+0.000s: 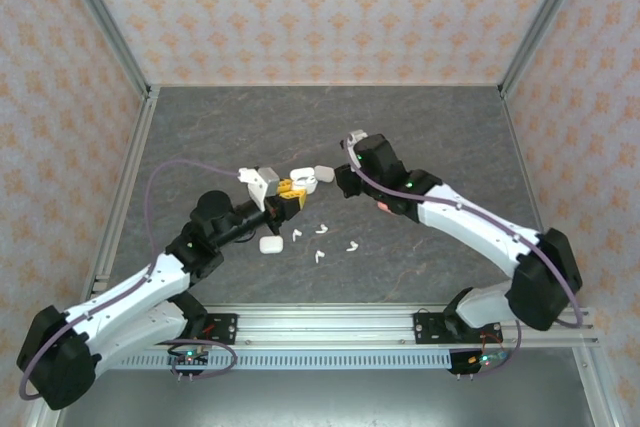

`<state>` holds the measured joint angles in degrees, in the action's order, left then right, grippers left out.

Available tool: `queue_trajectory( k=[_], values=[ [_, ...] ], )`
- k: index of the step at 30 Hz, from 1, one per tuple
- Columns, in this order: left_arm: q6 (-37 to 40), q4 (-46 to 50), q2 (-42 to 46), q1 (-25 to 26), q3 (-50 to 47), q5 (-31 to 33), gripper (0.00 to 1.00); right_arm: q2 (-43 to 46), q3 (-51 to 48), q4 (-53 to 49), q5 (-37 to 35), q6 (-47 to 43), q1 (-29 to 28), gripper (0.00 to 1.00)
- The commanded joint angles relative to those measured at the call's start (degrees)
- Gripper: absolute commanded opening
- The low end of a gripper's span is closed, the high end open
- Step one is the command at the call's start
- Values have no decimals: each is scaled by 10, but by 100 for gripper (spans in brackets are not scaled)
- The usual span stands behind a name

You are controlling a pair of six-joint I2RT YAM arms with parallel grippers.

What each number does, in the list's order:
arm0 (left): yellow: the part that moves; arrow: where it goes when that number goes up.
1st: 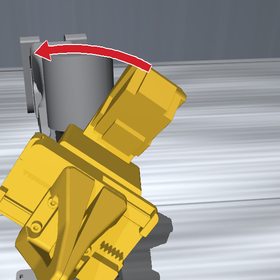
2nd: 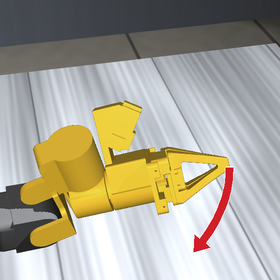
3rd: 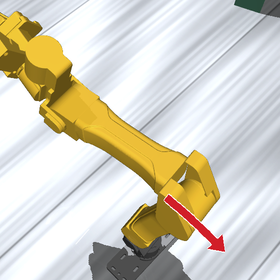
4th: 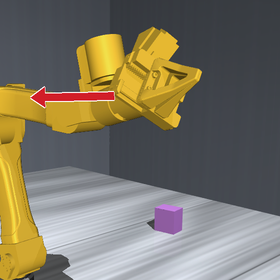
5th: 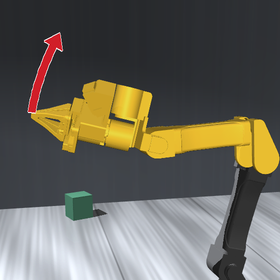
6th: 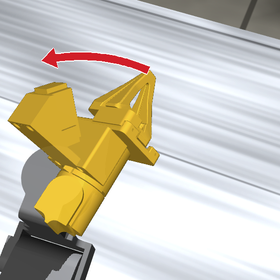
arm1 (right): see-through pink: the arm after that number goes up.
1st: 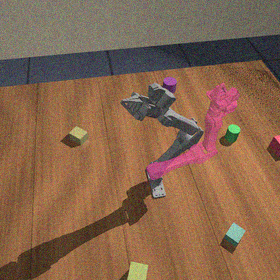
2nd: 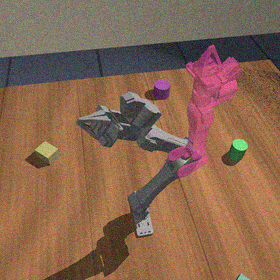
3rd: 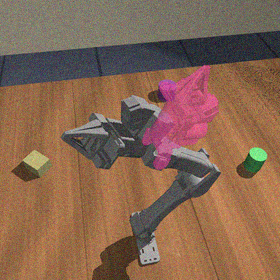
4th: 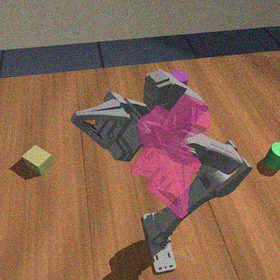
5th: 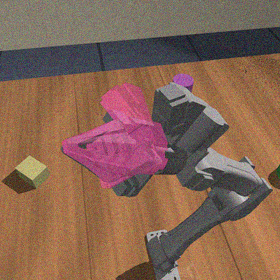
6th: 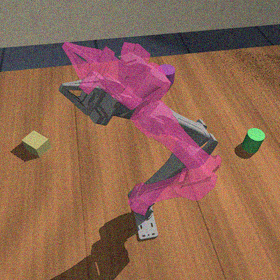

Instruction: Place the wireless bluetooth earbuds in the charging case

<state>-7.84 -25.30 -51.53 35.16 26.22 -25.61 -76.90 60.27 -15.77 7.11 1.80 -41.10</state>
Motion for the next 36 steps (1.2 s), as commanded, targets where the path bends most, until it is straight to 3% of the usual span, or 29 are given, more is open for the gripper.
queue_trajectory(
  k=[1, 11, 22, 36],
  values=[
    [-40, -25, -30, 4, 21, 6, 0, 48, -6, 12, -41, -36, -1, 17],
    [-69, -58, -115, 4, 57, -63, 0, 120, -15, 67, 27, -75, -5, 16],
    [-84, -85, -130, 4, 59, -77, 0, 94, -31, 151, 32, -93, -67, 16],
    [-84, -91, -117, 4, 56, -75, 0, 66, -33, 161, 54, -85, -72, 16]
  ],
)
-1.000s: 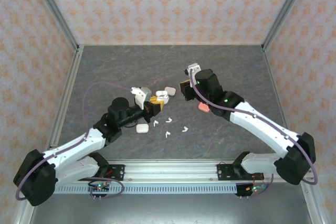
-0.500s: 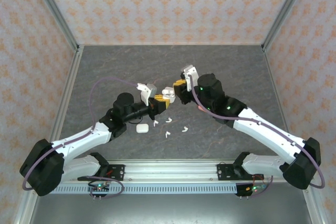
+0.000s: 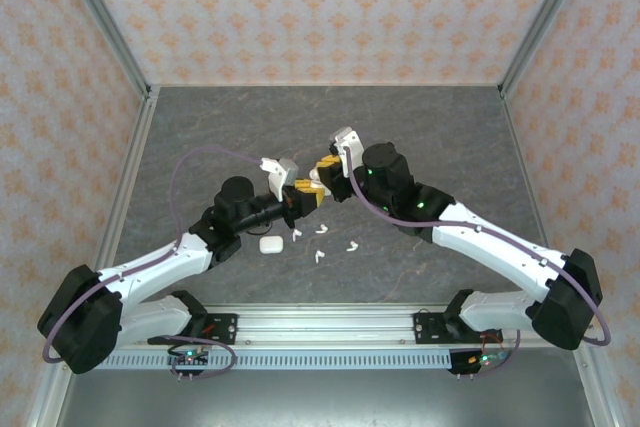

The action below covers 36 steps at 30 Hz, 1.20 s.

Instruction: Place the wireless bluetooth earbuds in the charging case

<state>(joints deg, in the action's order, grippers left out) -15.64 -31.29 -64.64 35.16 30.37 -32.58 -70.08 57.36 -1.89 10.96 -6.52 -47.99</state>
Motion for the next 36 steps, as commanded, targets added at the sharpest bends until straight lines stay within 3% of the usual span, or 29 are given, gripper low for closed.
queue_trajectory(
  k=[1, 11, 27, 36],
  values=[
    [-6, -31, 15, 4, 14, -5, 0, -3, -5, 22, 19, -1, -4, 16],
    [-7, -37, 25, 4, 7, 6, 0, -3, -21, 19, 29, 8, -3, 16],
    [-4, -46, 38, 4, -2, 12, 0, 5, -26, 24, 105, 43, -4, 17],
    [8, -46, 51, 4, -13, 15, 0, 13, 0, 6, 108, 62, -4, 34]
  ],
)
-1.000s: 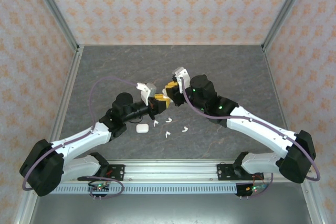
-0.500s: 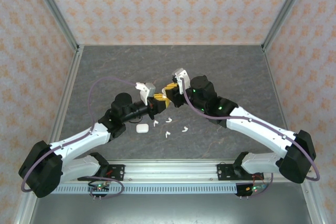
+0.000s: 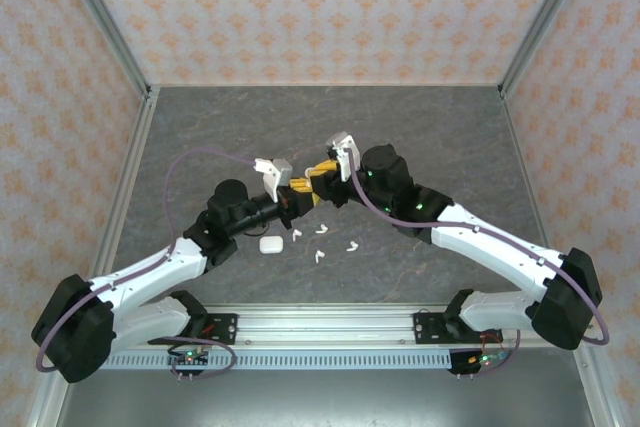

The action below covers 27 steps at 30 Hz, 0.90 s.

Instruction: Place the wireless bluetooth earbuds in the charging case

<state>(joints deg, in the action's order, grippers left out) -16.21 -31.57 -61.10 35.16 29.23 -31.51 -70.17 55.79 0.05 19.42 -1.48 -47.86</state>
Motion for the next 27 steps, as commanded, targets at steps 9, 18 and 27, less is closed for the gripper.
queue_trajectory(
  k=[9, 18, 27],
  values=[
    [20, -60, 18, 4, -10, -3, 0, 45, 76, -69, 35, 35, 20, 55],
    [37, -70, 37, 4, -15, -26, 0, 74, 60, -108, 146, 87, 117, 86],
    [46, -72, 51, 4, -9, -50, 0, 34, 43, -79, 305, 120, 130, 99]
  ],
)
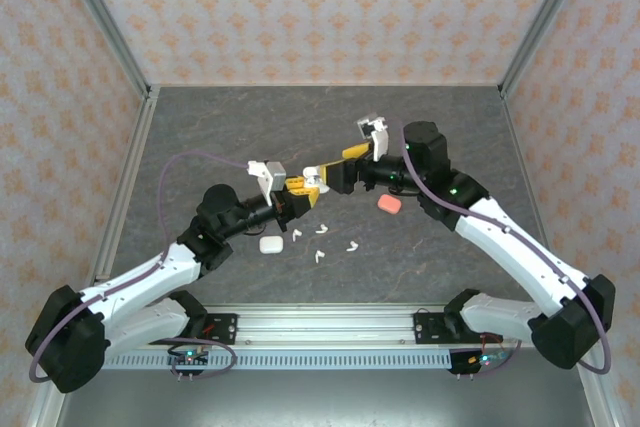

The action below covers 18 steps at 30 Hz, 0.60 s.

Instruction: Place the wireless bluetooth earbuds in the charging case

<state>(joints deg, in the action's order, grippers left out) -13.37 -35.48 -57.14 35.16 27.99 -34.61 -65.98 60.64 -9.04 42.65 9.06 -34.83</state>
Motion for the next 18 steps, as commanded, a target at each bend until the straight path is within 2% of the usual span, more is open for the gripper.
queue_trajectory(
  k=[1, 4, 12, 18],
  values=[
    [18, -32, 12, 4, 4, -20, 0, -13, -6, 18, 84, 17, -1, 99],
    [19, -31, 11, 4, 5, -21, 0, -29, -1, 23, 104, 20, -6, 98],
    [19, -24, 11, 4, 8, -18, 0, -56, 19, 25, 152, 14, -20, 86],
    [24, -12, 10, 3, 9, -17, 0, -35, 15, 25, 128, -2, -21, 83]
  ],
)
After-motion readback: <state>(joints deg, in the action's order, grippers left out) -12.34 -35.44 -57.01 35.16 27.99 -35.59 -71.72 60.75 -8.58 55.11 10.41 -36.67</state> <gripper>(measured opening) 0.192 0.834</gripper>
